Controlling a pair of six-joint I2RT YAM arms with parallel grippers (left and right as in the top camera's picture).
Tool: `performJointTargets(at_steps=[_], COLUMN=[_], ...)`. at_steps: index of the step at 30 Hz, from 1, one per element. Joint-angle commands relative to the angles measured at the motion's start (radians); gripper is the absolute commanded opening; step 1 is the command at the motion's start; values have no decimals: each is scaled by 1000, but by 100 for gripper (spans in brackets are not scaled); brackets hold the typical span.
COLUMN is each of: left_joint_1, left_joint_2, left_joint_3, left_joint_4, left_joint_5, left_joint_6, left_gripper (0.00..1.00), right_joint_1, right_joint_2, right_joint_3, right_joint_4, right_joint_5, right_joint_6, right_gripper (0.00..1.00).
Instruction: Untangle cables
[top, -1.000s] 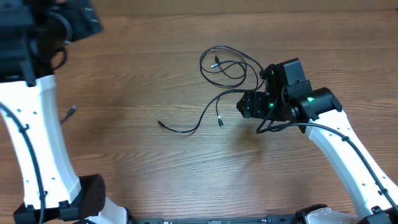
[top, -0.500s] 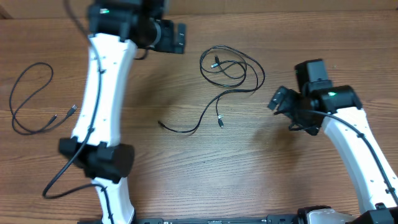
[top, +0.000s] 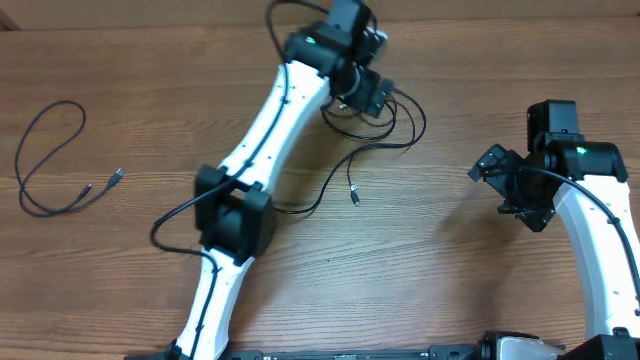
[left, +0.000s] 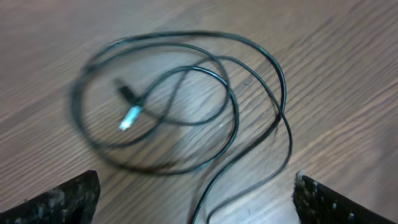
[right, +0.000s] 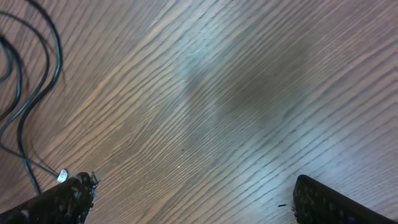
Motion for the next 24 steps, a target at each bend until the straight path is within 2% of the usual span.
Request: performJointTargets(at_steps=[1,10,17,24], left_joint_1=[-40,-107,-125,-125], left_joint_2=[64,155,158,180], left_joint_3=[10,10,10,8], left_joint_4=[31,40,-29,-103], left_joint_5=[13,12,3,-54], left_joint_6=[49,49,49,49], left_gripper=[98,89,73,72], right_joint_1=[-11,-11,-11,-11], right_joint_2=[-22,-22,-22,-22], right_joint_3=[22,22,22,22], right_joint_4=[-4,-10,-14,-23], right_joint_5=[-5,-6,-5,-6], right_joint_6=[-22,-22,-22,-42], right_gripper=[100,100,100,100])
